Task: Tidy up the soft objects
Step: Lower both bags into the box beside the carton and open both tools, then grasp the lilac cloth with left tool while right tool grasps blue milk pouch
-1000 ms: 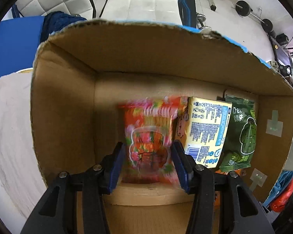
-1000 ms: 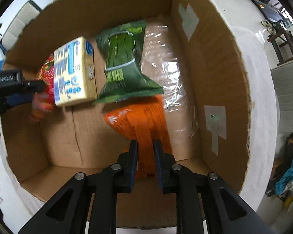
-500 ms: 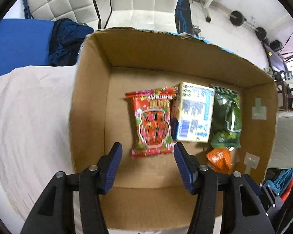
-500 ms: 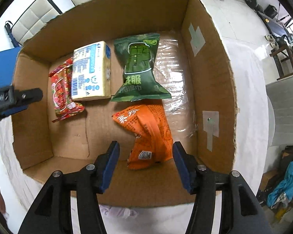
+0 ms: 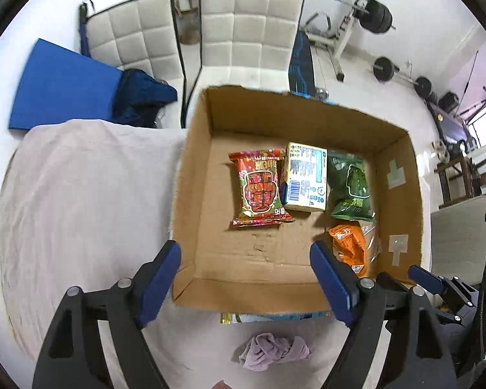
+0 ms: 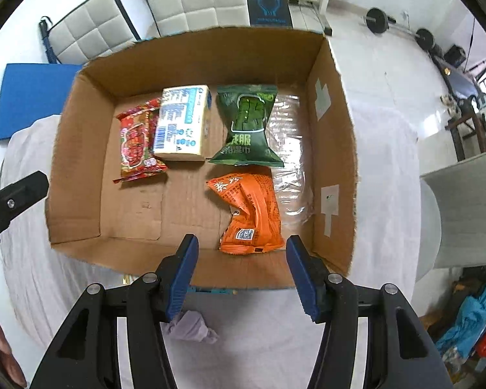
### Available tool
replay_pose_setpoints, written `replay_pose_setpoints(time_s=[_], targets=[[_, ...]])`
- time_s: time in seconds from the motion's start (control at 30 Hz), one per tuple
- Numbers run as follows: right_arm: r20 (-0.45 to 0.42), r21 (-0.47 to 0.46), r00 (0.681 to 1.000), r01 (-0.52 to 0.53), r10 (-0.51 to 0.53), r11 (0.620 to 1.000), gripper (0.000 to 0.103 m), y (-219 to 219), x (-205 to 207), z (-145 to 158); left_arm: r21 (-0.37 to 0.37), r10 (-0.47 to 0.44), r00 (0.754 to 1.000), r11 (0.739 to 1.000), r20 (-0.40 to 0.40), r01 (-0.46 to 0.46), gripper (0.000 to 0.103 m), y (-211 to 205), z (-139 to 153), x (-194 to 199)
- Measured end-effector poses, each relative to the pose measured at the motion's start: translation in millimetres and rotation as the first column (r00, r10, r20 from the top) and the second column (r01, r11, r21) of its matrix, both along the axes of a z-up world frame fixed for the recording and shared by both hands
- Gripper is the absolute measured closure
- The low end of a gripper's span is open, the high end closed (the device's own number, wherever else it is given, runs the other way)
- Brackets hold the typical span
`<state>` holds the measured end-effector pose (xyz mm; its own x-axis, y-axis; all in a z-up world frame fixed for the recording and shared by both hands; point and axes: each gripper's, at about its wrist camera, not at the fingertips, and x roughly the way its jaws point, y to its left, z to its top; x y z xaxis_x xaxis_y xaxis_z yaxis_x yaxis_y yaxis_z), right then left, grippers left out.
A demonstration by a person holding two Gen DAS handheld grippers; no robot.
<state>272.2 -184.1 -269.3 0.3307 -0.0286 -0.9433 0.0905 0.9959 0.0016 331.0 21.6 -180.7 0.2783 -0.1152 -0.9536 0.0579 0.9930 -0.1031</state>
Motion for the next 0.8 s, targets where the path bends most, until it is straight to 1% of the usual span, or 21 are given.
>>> replay_pose_setpoints(time_s=[0.1, 0.13, 0.17, 0.2, 0.27, 0.3, 0.4, 0.43, 0.47, 0.6, 0.67, 0.73, 0.8], targets=[[0.023, 0.004, 1.0, -0.004, 0.003, 1.0, 0.044, 2.4, -10.1, 9.6, -0.018, 0.021, 0.999, 1.0, 0.031, -0.02, 0.02, 5.5, 10.5, -11.4], [0.032, 0.005, 0.999, -0.004, 0.004, 1.0, 0.044, 3.3, -14.6, 13.1, -0.013, 0.024, 0.999, 1.0, 0.045, -0.023, 0.01, 6.3, 13.7, -15.5], [0.038, 0.008, 0.999, -0.003, 0.003, 1.0, 0.043, 4.1, -17.9, 15.1, -0.001, 0.025, 0.998, 1.0, 0.059, -0.025, 0.004, 6.3, 16.0, -19.2], [0.047, 0.018, 0.999, -0.002, 0.002, 1.0, 0.04, 4.3, -22.9, 18.8, 0.011, 0.022, 0.997, 1.0, 0.074, -0.023, 0.003, 5.7, 18.3, -23.3], [0.062, 0.031, 0.998, 0.001, -0.002, 1.0, 0.012, 4.9, -30.3, 24.0, 0.029, 0.017, 0.996, 0.999, 0.088, -0.02, 0.003, 4.2, 21.3, -29.3], [0.073, 0.033, 0.997, 0.004, -0.006, 0.999, 0.009, 5.0, -34.0, 26.6, 0.041, 0.014, 0.996, 0.999, 0.094, -0.018, 0.002, 2.7, 22.8, -33.2], [0.108, 0.008, 0.994, 0.003, -0.004, 1.0, 0.008, 7.1, -46.8, 36.7, 0.034, 0.017, 0.994, 0.999, 0.108, -0.021, 0.002, 2.3, 26.9, -42.0], [0.122, 0.001, 0.992, 0.004, -0.004, 1.0, 0.007, 7.4, -51.5, 40.7, 0.027, 0.019, 0.993, 0.999, 0.116, -0.022, 0.002, 2.2, 29.5, -46.0], [0.134, -0.002, 0.991, 0.004, -0.004, 1.0, 0.0, 7.2, -55.9, 44.3, 0.028, 0.022, 0.992, 0.999, 0.122, -0.026, 0.002, 2.3, 31.5, -49.2], [0.155, 0.017, 0.988, -0.006, 0.003, 1.0, 0.0, 6.1, -70.0, 56.3, 0.026, 0.024, 0.987, 0.999, 0.161, -0.028, 0.0, 3.0, 40.7, -63.3], [0.144, 0.038, 0.989, -0.027, 0.021, 0.999, 0.0, 7.3, -75.8, 55.5, 0.029, 0.013, 0.983, 0.999, 0.181, -0.019, 0.0, 2.7, 44.0, -72.0], [0.114, 0.051, 0.992, -0.051, 0.045, 0.997, 0.0, 8.7, -81.3, 46.5, 0.048, 0.008, 0.982, 0.999, 0.189, -0.017, 0.0, 4.1, 41.2, -82.7], [0.069, 0.033, 0.997, -0.049, 0.047, 0.998, 0.0, 6.5, -84.7, 30.7, 0.051, 0.014, 0.988, 0.998, 0.151, -0.022, 0.0, 6.5, 28.7, -91.1]])
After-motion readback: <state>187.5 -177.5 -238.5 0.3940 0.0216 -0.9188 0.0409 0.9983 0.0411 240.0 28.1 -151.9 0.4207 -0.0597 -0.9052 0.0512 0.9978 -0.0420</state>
